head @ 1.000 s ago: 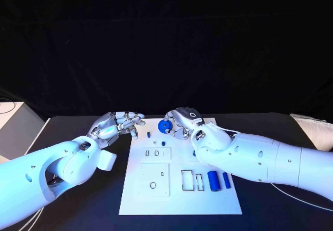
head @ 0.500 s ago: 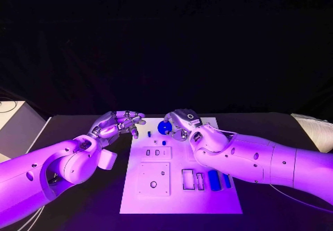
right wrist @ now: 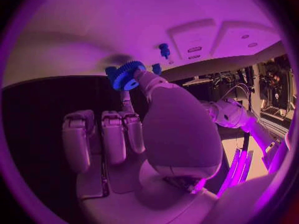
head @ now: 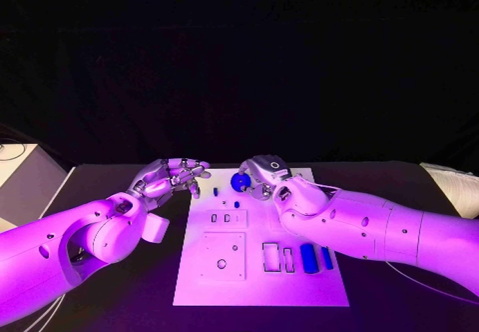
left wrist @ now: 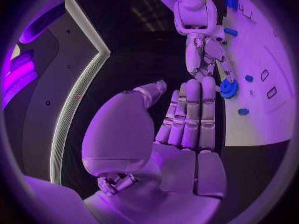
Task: Assemble the parts on the task board
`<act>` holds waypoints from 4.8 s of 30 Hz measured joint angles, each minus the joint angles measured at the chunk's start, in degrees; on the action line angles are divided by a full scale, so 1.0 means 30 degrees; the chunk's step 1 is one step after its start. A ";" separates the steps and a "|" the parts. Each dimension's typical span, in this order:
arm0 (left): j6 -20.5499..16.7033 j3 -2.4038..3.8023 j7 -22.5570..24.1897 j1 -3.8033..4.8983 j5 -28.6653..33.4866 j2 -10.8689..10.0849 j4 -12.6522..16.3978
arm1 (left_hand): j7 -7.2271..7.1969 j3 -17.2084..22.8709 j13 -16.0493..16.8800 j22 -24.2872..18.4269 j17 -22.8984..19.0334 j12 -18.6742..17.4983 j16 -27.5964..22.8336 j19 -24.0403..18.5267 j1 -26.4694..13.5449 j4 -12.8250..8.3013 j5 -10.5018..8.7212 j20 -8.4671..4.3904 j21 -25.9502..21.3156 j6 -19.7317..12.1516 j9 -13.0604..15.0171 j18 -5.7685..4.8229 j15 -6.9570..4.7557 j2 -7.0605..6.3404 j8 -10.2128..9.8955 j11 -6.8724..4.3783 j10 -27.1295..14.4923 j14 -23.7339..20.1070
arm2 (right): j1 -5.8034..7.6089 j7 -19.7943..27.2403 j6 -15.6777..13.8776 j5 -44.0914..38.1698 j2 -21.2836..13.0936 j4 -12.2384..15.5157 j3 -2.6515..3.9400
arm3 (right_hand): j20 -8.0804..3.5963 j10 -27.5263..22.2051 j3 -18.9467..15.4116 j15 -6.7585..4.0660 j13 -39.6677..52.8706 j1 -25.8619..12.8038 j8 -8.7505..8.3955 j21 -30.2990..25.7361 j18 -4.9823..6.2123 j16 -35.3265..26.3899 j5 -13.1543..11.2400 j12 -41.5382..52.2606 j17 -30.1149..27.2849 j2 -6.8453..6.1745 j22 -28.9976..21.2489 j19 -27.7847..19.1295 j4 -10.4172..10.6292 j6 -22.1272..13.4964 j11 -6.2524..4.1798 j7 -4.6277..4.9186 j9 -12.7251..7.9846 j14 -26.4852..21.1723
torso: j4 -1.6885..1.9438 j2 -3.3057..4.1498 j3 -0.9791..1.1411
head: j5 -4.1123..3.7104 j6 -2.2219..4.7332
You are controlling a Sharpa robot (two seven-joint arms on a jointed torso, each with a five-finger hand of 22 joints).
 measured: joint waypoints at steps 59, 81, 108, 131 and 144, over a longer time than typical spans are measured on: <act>0.0065 0.0003 -0.0112 -0.0002 -0.0037 0.0176 -0.0217 | 0.0000 0.0000 0.0024 0.0002 -0.0021 0.0000 -0.0072 0.0000 0.0000 0.0001 0.0000 0.0000 0.0000 0.0000 0.0009 0.0000 0.0000 0.0000 0.0000 -0.0001 0.0000 0.0000 | -0.0312 0.0184 0.0866 0.1013 0.0261 -0.0254 -0.0043 | 0.0211 0.0037 -0.3155 0.0348 0.0004 -0.3253 -0.1625 -0.0002 0.0002 0.0164 0.1321 0.0000 0.0014 0.0706 0.0004 0.0002 0.1832 -0.1062 0.0243 0.0428 -0.0270 -0.0071 | -0.0049 -0.0011 0.0049 | 0.0176 -0.0143; 0.0074 -0.0003 -0.0210 -0.0002 -0.0046 0.0201 -0.0244 | 0.0000 -0.0001 0.0020 0.0003 -0.0037 0.0000 -0.0072 0.0000 0.0000 0.0001 0.0000 0.0000 0.0000 0.0001 0.0006 0.0000 0.0000 0.0000 0.0000 -0.0001 0.0000 0.0000 | -0.0249 0.0191 0.1676 0.1848 0.0142 -0.0120 0.0012 | 0.0209 0.0037 -0.2077 0.0346 0.0000 -0.4101 -0.1777 -0.0002 0.0003 0.0234 0.2276 0.0000 0.0011 0.1394 0.0000 0.0001 0.1869 -0.0927 0.0242 0.0448 -0.0283 -0.0070 | -0.0049 -0.0004 0.0024 | 0.0181 -0.0198; 0.0071 -0.0003 -0.0224 -0.0006 -0.0065 0.0162 -0.0259 | 0.0000 -0.0001 0.0020 0.0003 -0.0033 0.0000 -0.0072 0.0001 0.0000 0.0001 0.0000 0.0000 0.0000 0.0001 0.0003 0.0000 0.0000 0.0000 0.0000 0.0001 -0.0140 0.0000 | -0.0298 0.0165 0.1892 0.2138 -0.0896 0.1329 -0.0029 | 0.0207 0.0037 -0.1894 0.0346 0.0012 -0.4329 -0.1770 -0.0002 0.0002 0.0229 0.2275 0.0000 0.0005 0.1323 0.0013 0.0000 0.1793 -0.0625 0.0241 0.0364 -0.0167 -0.0069 | -0.0042 -0.0011 0.0040 | 0.0189 -0.0260; 0.0071 -0.0003 -0.0224 -0.0013 -0.0080 0.0105 -0.0259 | 0.0000 -0.0001 0.0031 0.0004 -0.0052 0.0000 -0.0072 0.0001 0.0000 0.0001 0.0000 0.0000 0.0000 0.0001 0.0001 0.0000 0.0001 0.0000 0.0000 0.0001 -0.0139 0.0000 | -0.0229 0.0174 0.2250 0.2276 -0.2237 0.3090 0.0043 | 0.0207 0.0037 -0.1576 0.0275 0.0007 -0.4405 -0.1689 -0.0002 0.0002 0.0227 0.2274 0.0000 0.0003 0.1246 0.0007 0.0001 0.1791 -0.0250 0.0241 0.0257 -0.0151 0.0002 | -0.0042 -0.0011 0.0031 | 0.0222 -0.0245; 0.0071 -0.0003 -0.0223 -0.0022 -0.0086 0.0098 -0.0278 | 0.0000 -0.0001 0.0029 0.0003 -0.0050 0.0000 -0.0072 0.0000 0.0000 0.0001 0.0000 0.0000 0.0000 0.0000 0.0000 0.0001 0.0000 0.0000 0.0000 0.0000 -0.0138 0.0000 | -0.0038 0.0262 0.1406 0.2334 -0.2657 0.3721 0.0271 | 0.0206 -0.0033 -0.1235 0.0275 0.0005 -0.4198 -0.1635 -0.0002 0.0002 0.0226 0.2274 0.0000 0.0001 0.1039 0.0005 0.0000 0.1604 -0.0251 0.0171 0.0257 -0.0136 0.0002 | -0.0053 -0.0020 0.0027 | 0.0214 -0.0185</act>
